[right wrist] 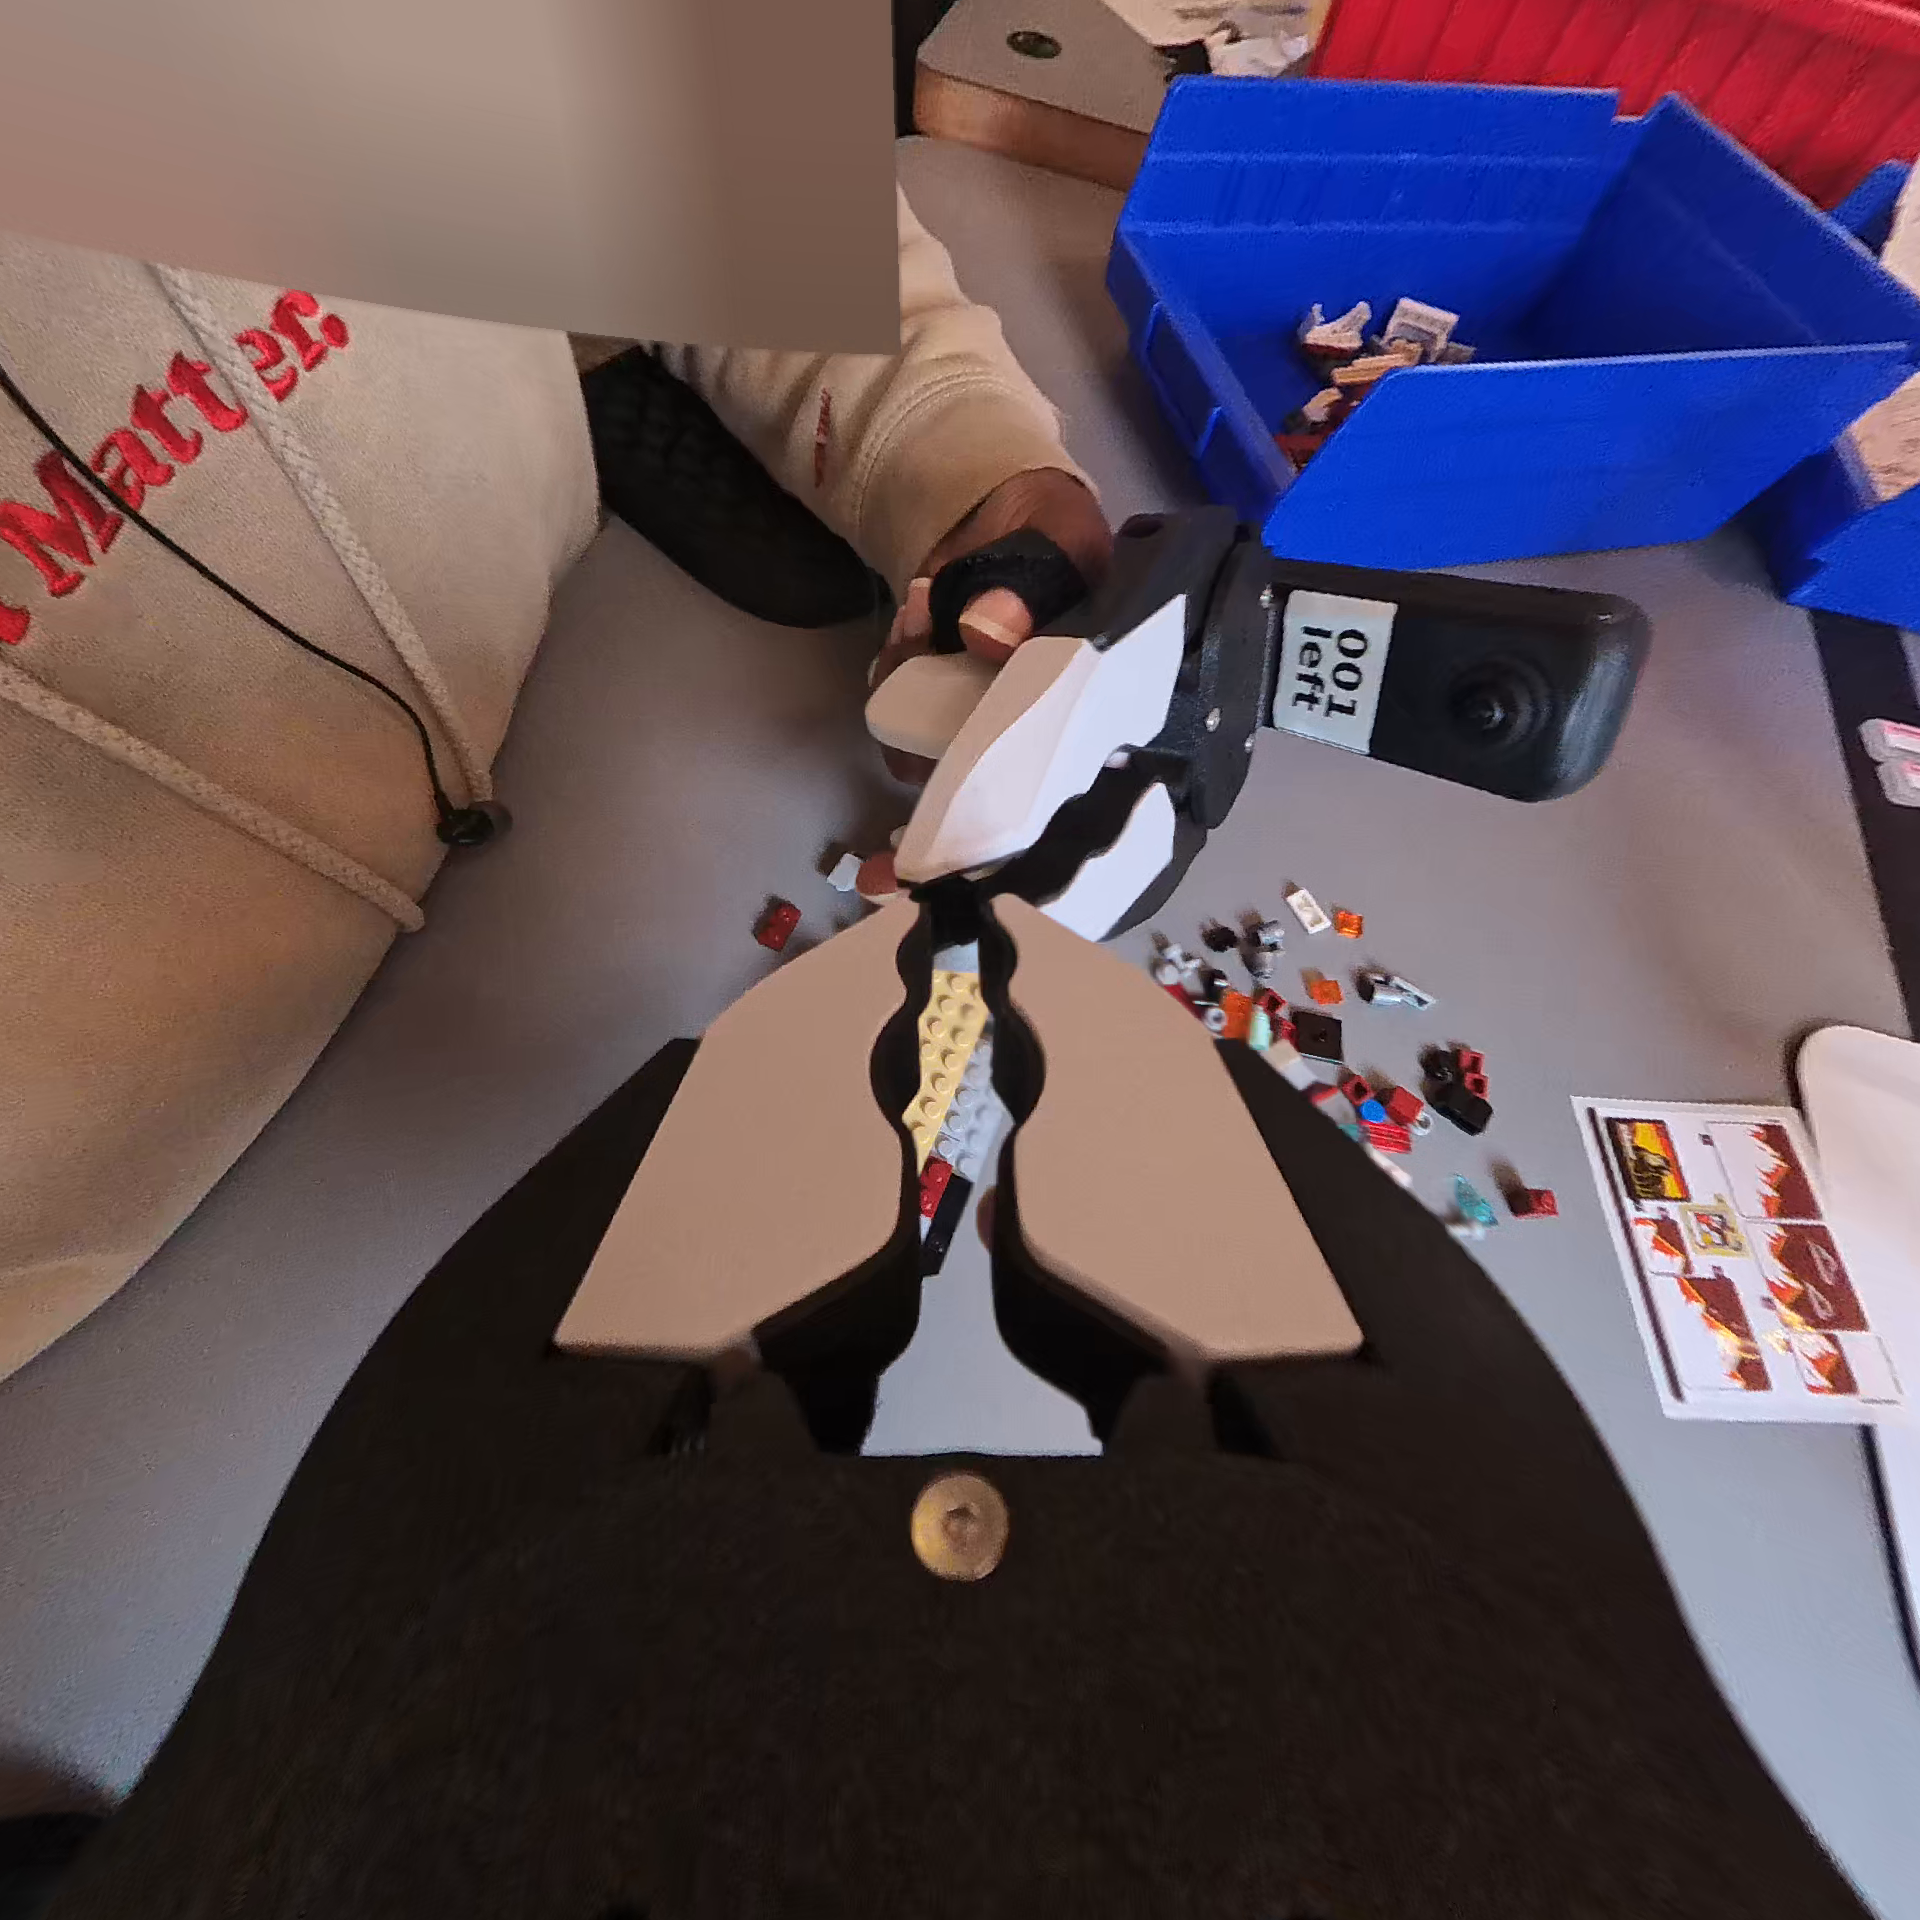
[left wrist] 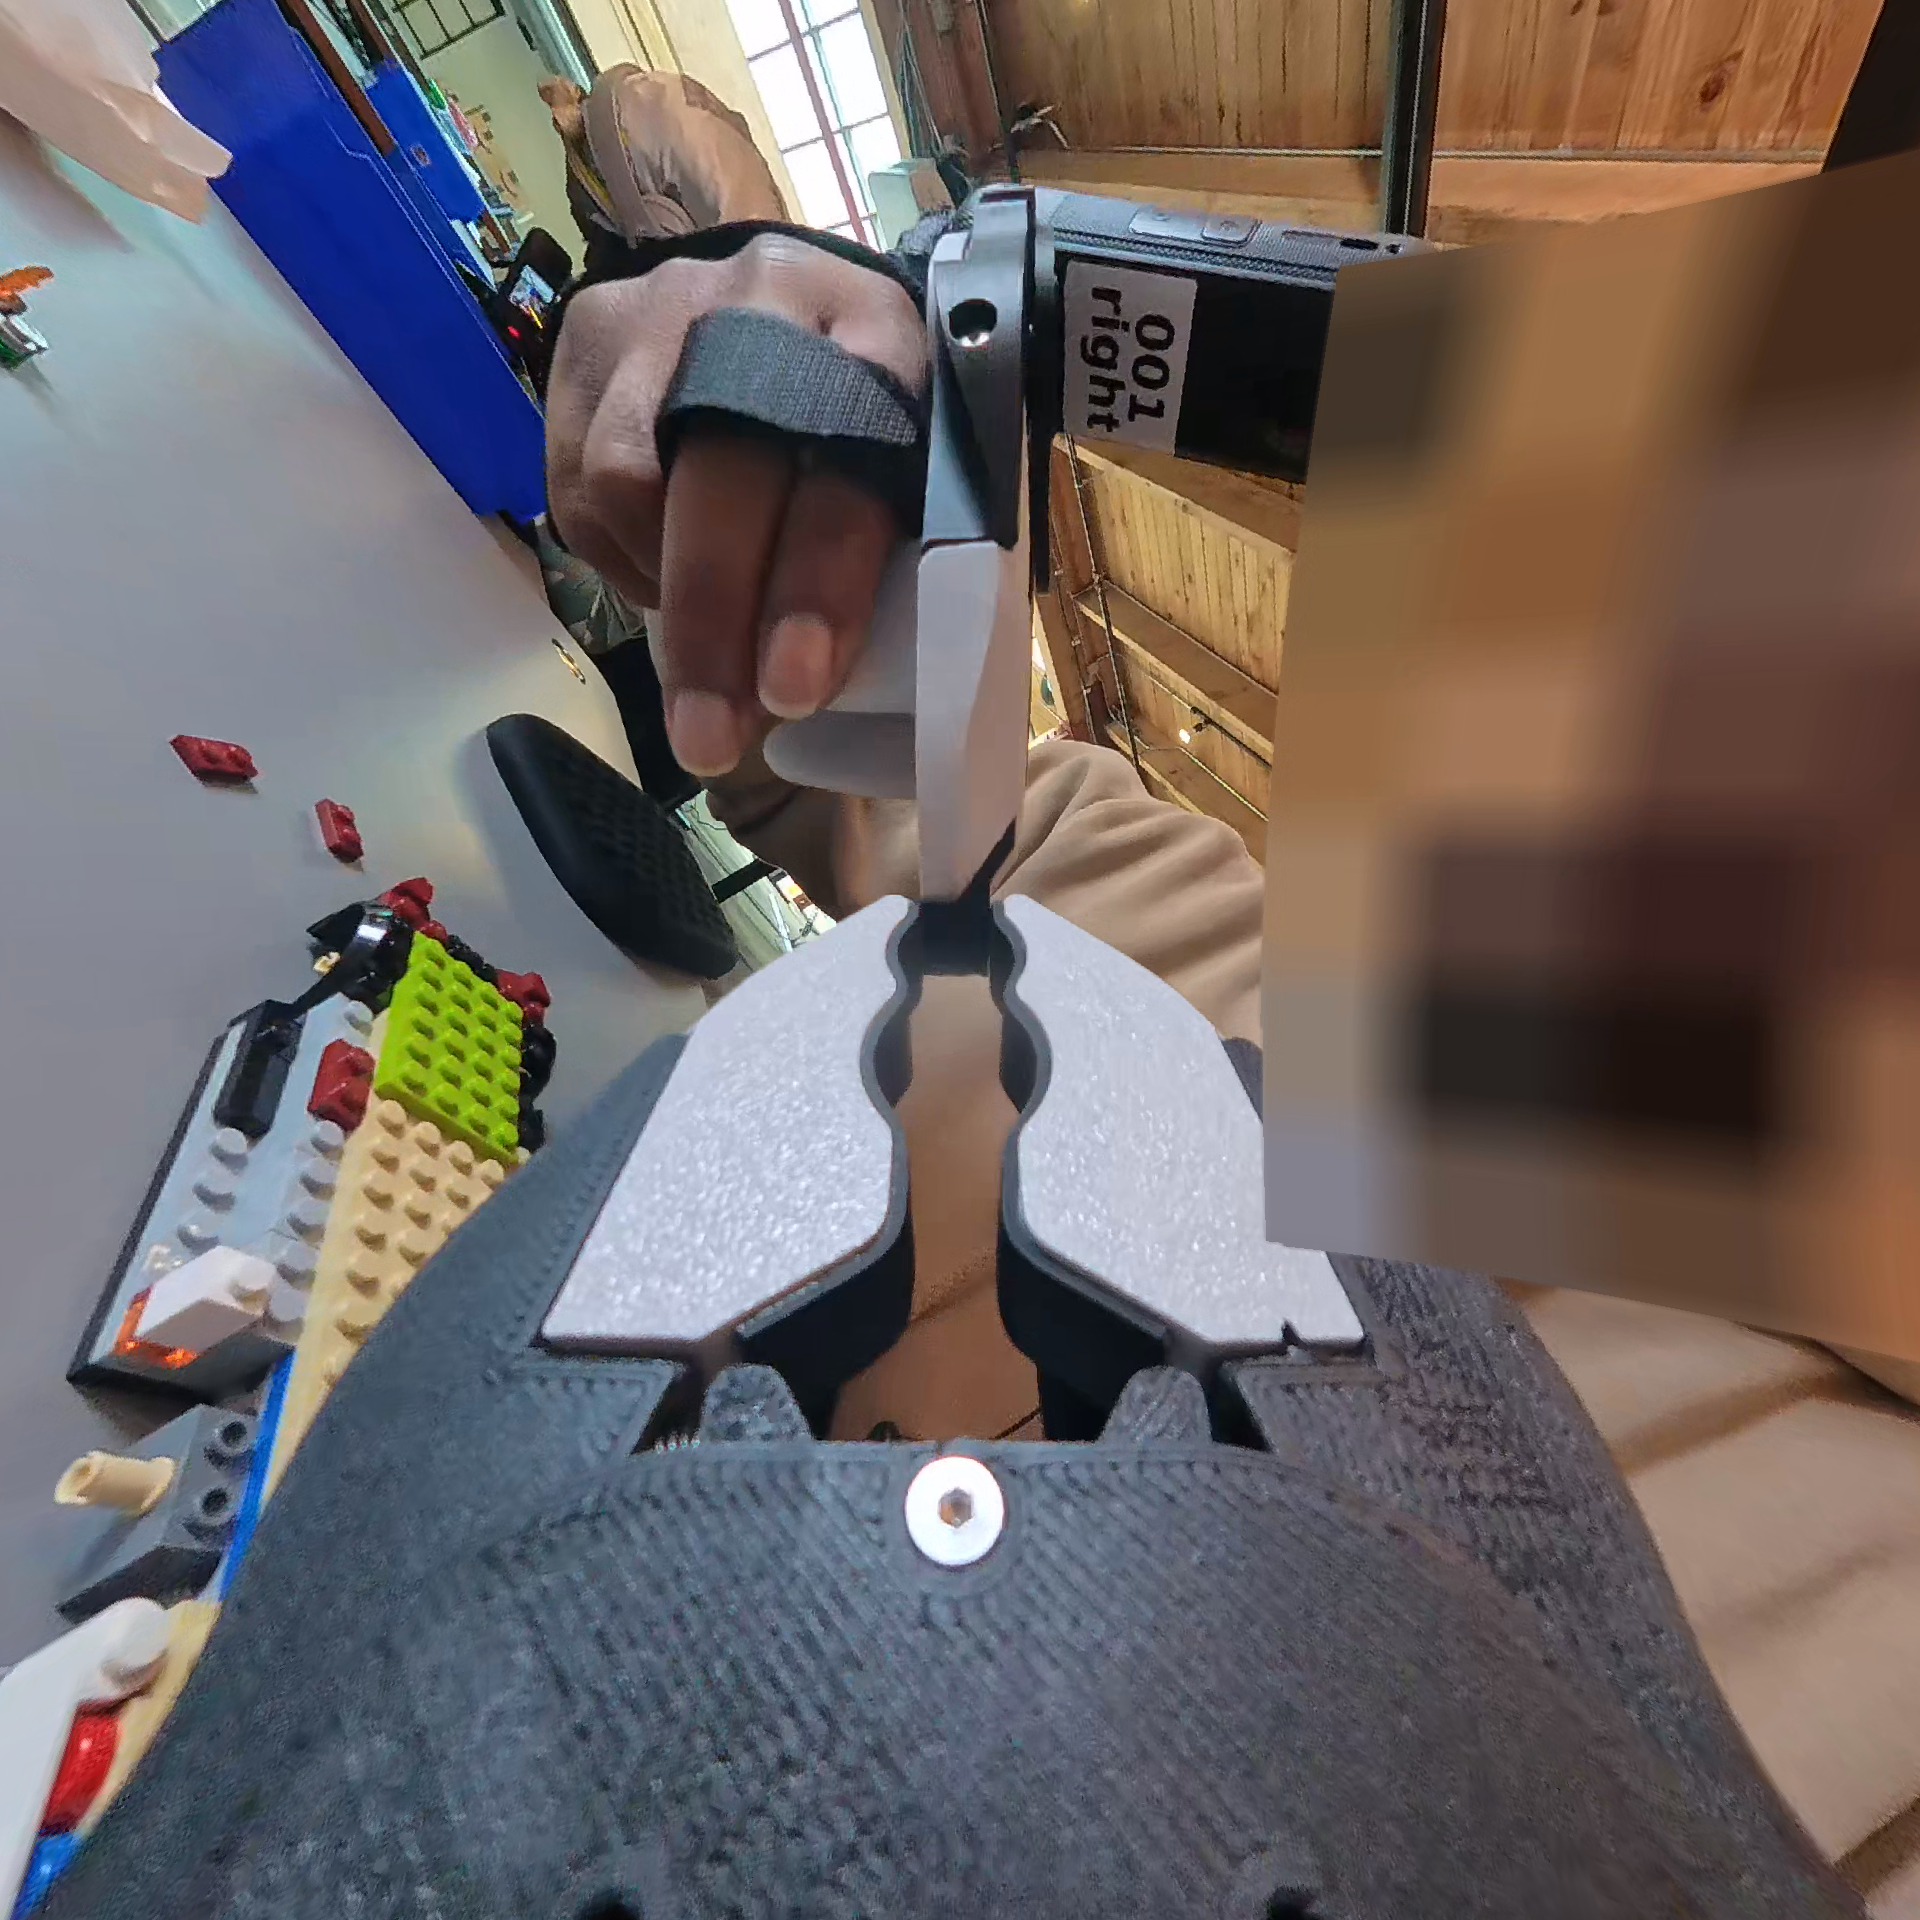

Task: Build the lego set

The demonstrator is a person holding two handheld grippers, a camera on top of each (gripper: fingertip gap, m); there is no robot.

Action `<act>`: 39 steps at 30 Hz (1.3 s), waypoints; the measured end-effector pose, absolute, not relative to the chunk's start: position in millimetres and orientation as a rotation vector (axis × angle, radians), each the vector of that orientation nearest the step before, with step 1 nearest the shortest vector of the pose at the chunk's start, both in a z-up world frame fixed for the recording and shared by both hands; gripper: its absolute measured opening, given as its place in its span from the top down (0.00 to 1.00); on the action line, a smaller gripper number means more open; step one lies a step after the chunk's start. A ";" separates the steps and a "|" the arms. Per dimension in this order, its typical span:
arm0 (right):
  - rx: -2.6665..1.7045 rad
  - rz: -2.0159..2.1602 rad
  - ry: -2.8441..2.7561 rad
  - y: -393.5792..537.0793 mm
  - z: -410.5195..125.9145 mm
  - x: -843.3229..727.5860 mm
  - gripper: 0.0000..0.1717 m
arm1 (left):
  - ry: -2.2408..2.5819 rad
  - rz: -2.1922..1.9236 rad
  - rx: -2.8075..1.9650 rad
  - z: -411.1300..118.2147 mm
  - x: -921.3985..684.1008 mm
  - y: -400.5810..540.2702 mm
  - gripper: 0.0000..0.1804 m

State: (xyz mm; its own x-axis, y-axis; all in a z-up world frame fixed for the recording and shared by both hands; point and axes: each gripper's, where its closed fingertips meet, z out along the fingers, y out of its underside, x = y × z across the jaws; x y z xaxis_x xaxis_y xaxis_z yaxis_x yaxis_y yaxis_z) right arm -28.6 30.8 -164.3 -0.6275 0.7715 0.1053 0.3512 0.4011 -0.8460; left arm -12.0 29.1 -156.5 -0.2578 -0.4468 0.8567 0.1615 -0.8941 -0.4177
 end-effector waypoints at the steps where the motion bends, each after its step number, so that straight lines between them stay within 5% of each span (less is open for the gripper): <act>1: -0.965 1.161 -2.175 29.4 -165.0 -28.2 0.96 | 0.357 -2.198 -1.624 -157.1 -11.5 27.6 0.93; 15: -1.879 1.769 -1.363 69.2 -199.4 -11.4 0.96 | 0.605 -1.402 -1.925 -204.4 -11.9 58.8 0.90; 25: -2.058 1.939 -1.096 72.2 -204.8 -11.1 0.96 | 0.895 -0.748 -1.844 -209.8 -10.0 67.1 0.90; 39: -1.994 1.810 -1.187 66.5 -207.1 -12.8 0.96 | 0.608 -1.259 -1.929 -202.9 -6.5 64.1 0.98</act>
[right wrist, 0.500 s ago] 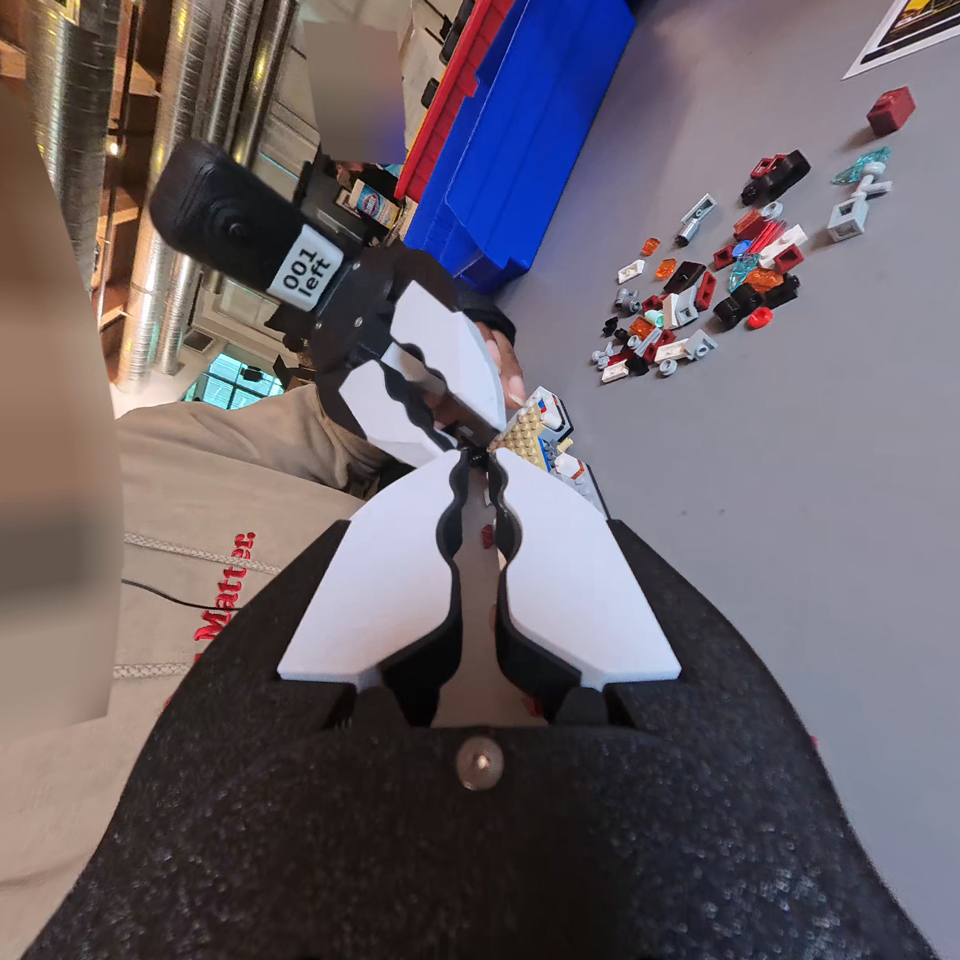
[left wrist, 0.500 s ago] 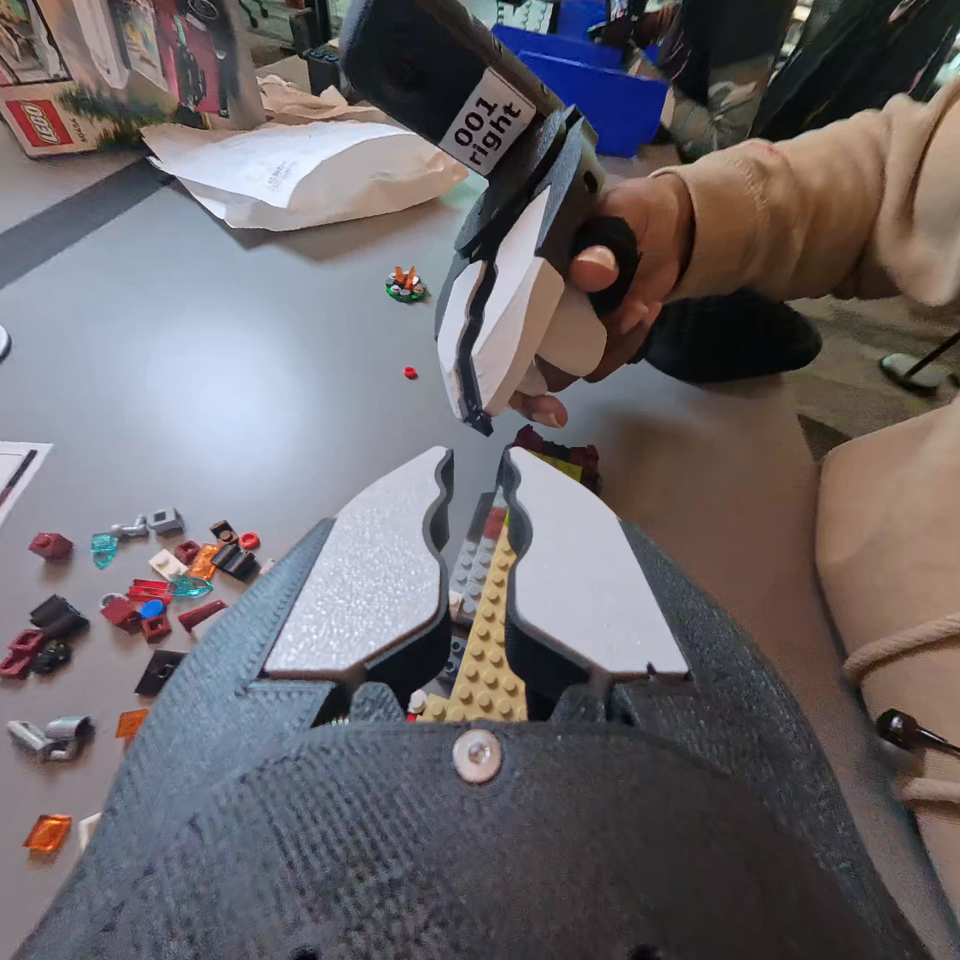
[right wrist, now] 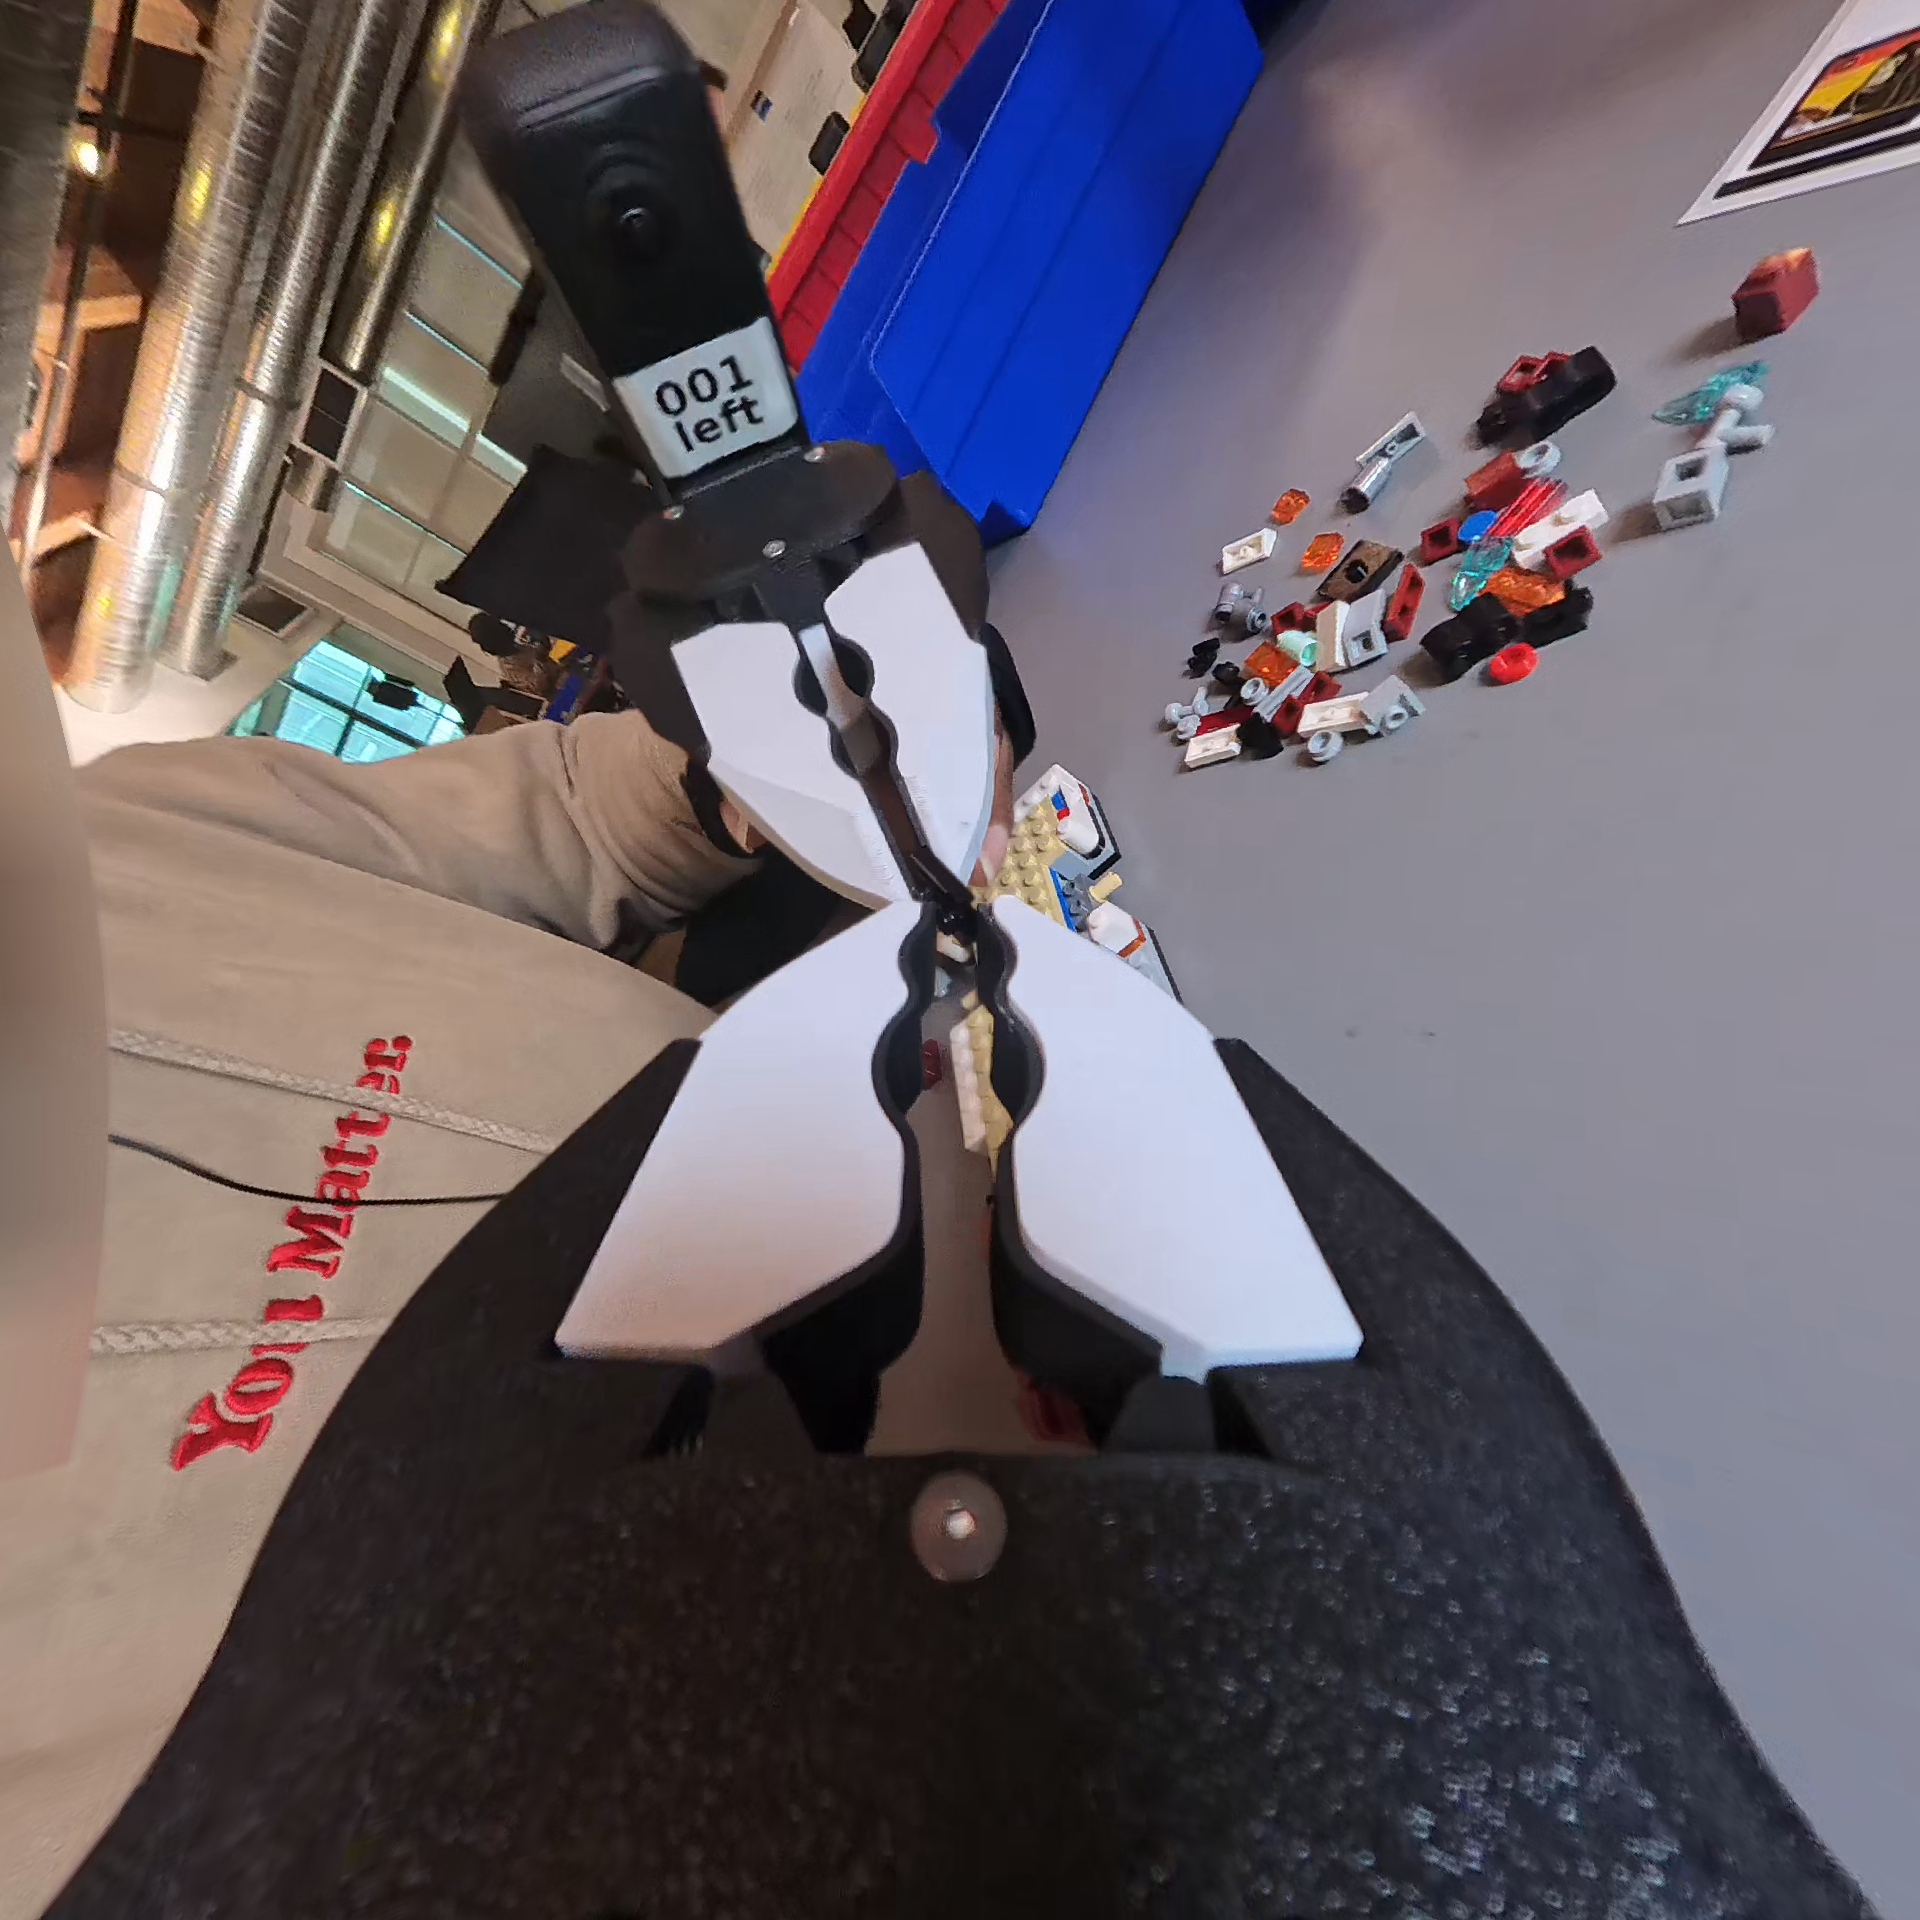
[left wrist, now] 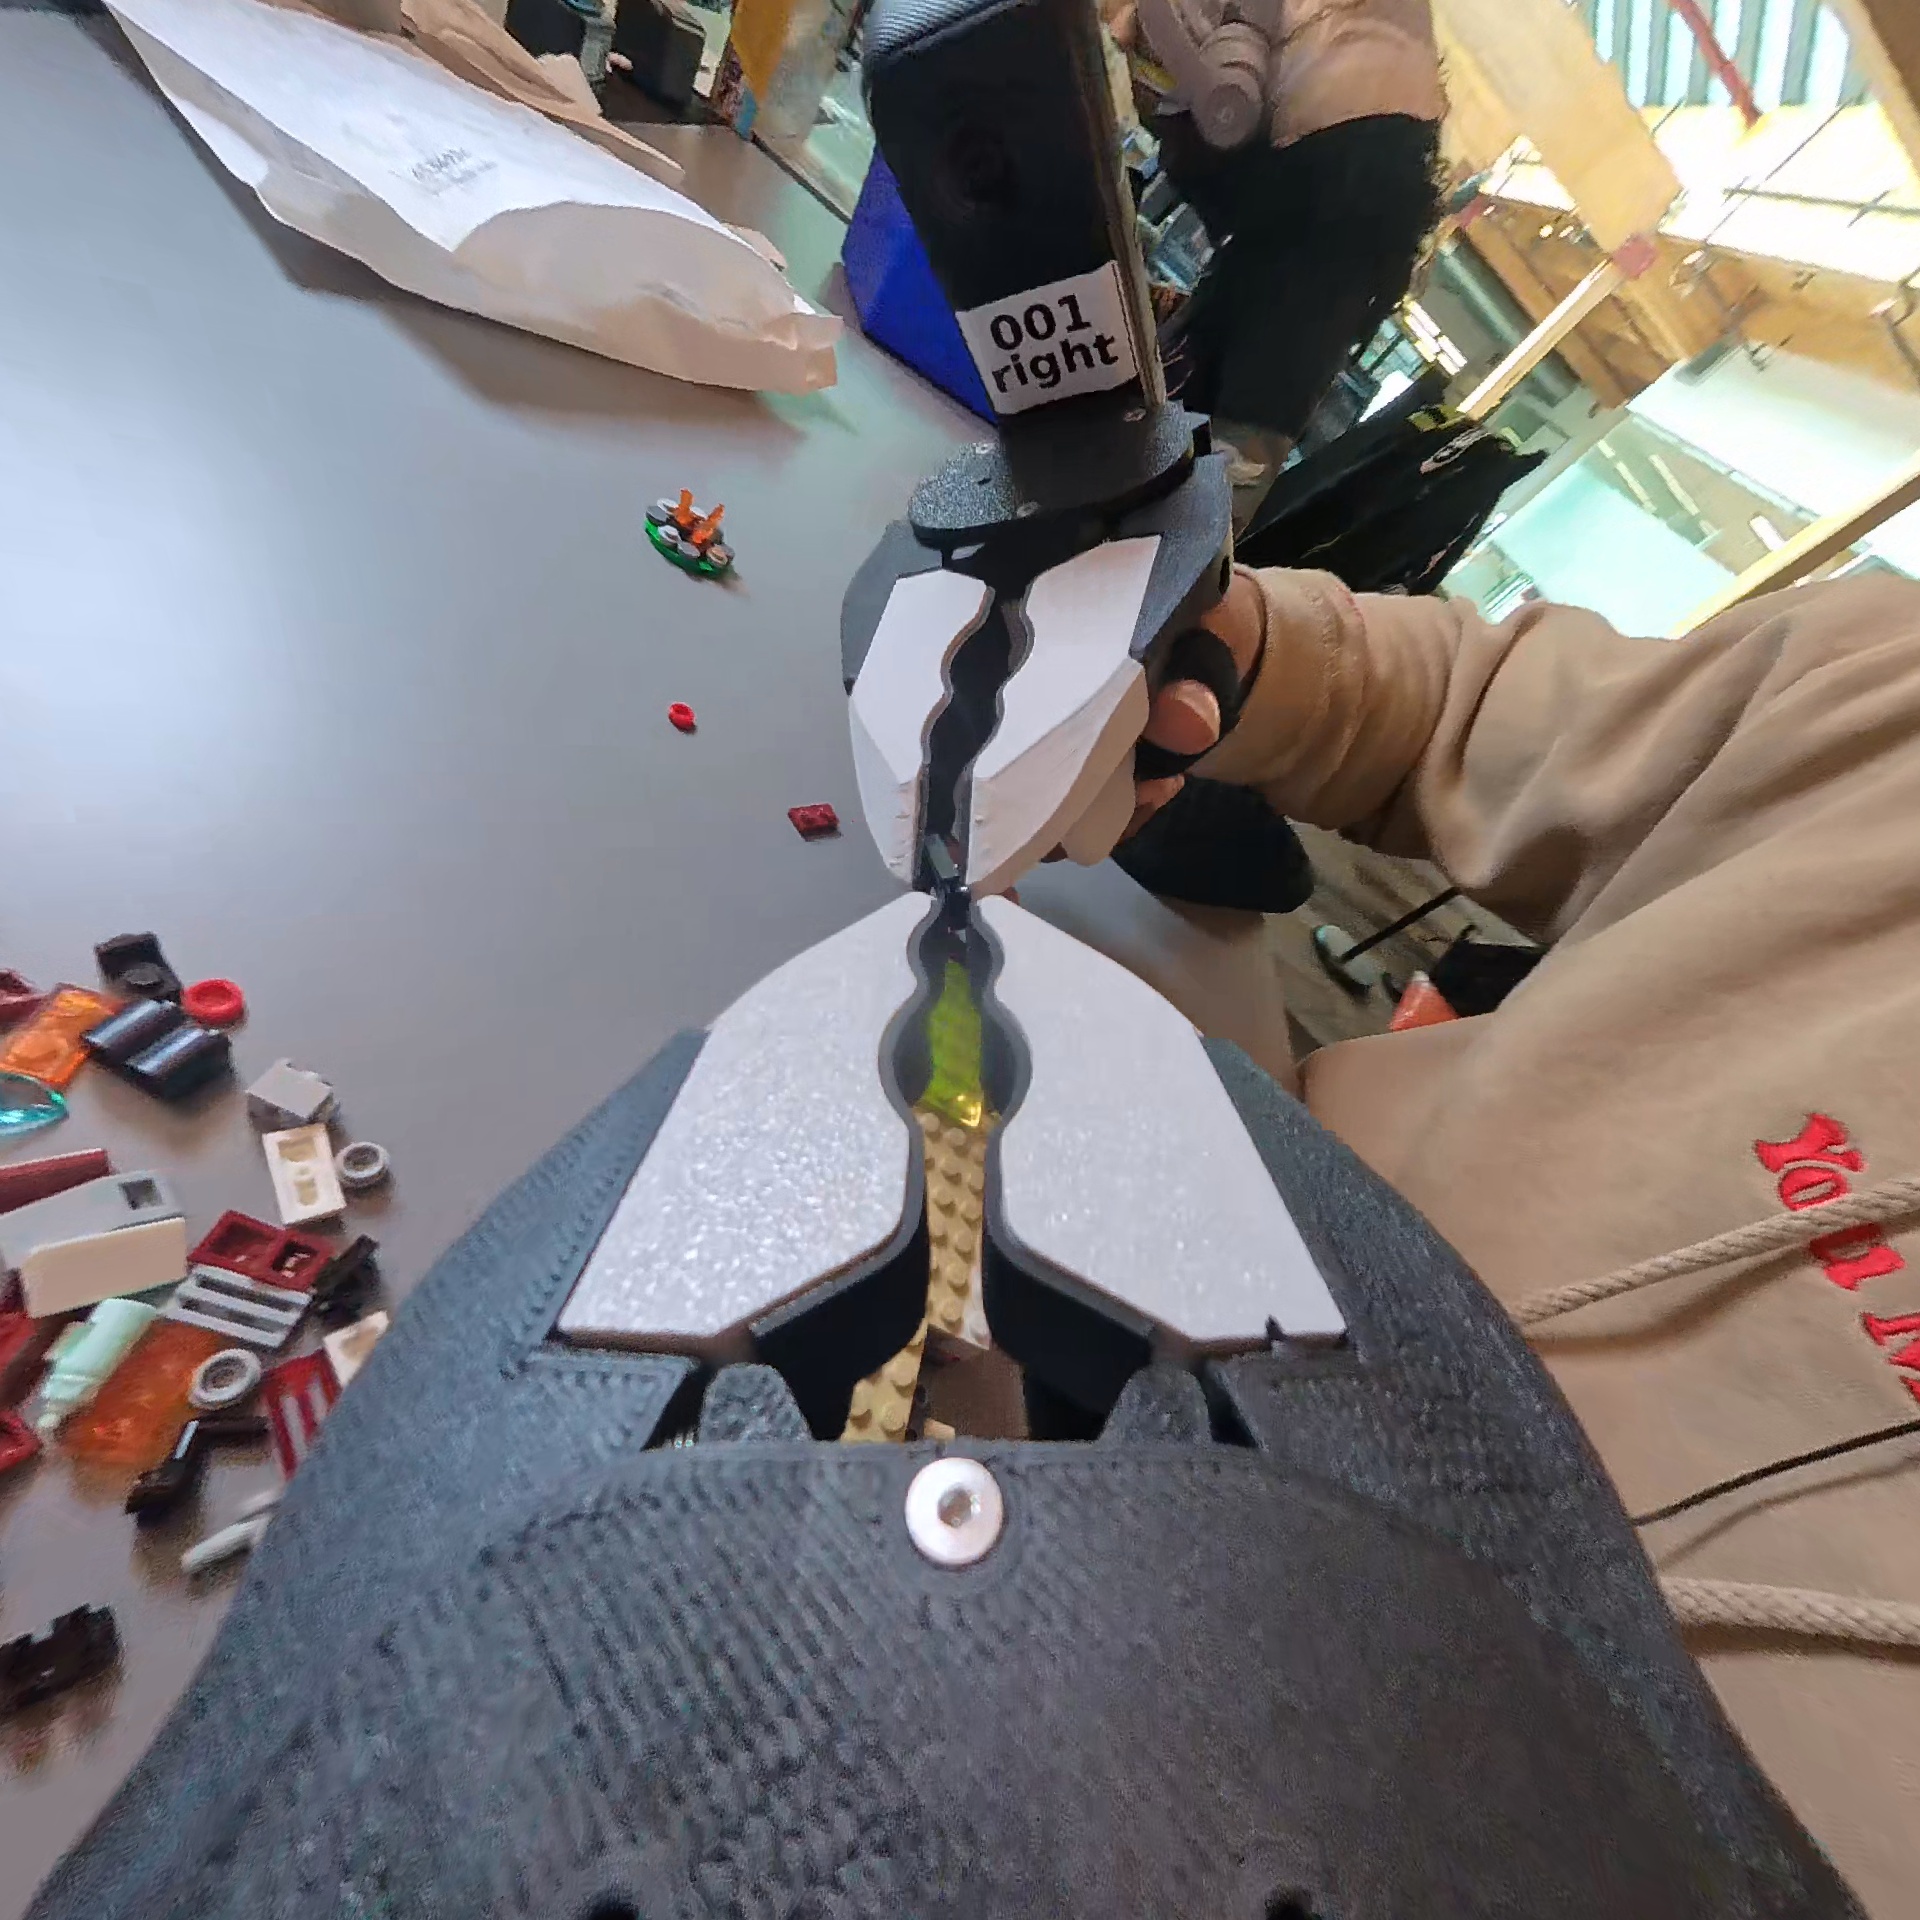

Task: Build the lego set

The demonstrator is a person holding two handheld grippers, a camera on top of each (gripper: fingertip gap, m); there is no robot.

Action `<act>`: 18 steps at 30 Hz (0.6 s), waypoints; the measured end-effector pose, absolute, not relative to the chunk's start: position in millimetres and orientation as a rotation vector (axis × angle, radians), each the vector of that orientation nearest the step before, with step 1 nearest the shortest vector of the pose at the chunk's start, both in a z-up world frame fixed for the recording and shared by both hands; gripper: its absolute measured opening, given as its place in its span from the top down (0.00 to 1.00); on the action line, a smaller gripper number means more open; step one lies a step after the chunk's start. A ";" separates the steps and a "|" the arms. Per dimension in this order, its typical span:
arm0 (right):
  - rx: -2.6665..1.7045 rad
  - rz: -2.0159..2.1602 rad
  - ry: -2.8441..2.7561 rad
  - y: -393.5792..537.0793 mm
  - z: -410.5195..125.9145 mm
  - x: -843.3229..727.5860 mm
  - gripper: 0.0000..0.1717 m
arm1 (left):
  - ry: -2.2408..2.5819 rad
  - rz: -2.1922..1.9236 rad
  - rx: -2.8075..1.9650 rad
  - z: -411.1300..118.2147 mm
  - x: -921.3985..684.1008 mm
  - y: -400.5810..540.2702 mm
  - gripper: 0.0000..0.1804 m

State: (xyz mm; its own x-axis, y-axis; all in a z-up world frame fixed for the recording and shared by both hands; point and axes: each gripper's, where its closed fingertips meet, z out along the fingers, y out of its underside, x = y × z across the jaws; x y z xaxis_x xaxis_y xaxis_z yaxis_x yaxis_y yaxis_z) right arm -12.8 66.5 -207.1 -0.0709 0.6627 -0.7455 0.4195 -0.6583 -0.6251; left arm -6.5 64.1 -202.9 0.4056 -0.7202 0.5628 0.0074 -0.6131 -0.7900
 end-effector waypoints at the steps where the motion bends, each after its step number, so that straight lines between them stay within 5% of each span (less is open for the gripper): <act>1: -1.967 1.787 -1.213 65.8 -206.2 -12.5 0.96 | 0.590 -1.306 -1.929 -202.2 -6.3 63.2 0.98; 8: -1.765 1.606 -1.430 65.7 -195.5 -7.0 0.90 | 0.558 -1.446 -1.927 -198.6 -4.3 59.3 0.98; 18: -1.165 0.753 -1.914 63.0 -195.8 2.4 0.87 | 0.490 -1.611 -1.978 -205.8 -0.1 53.9 0.98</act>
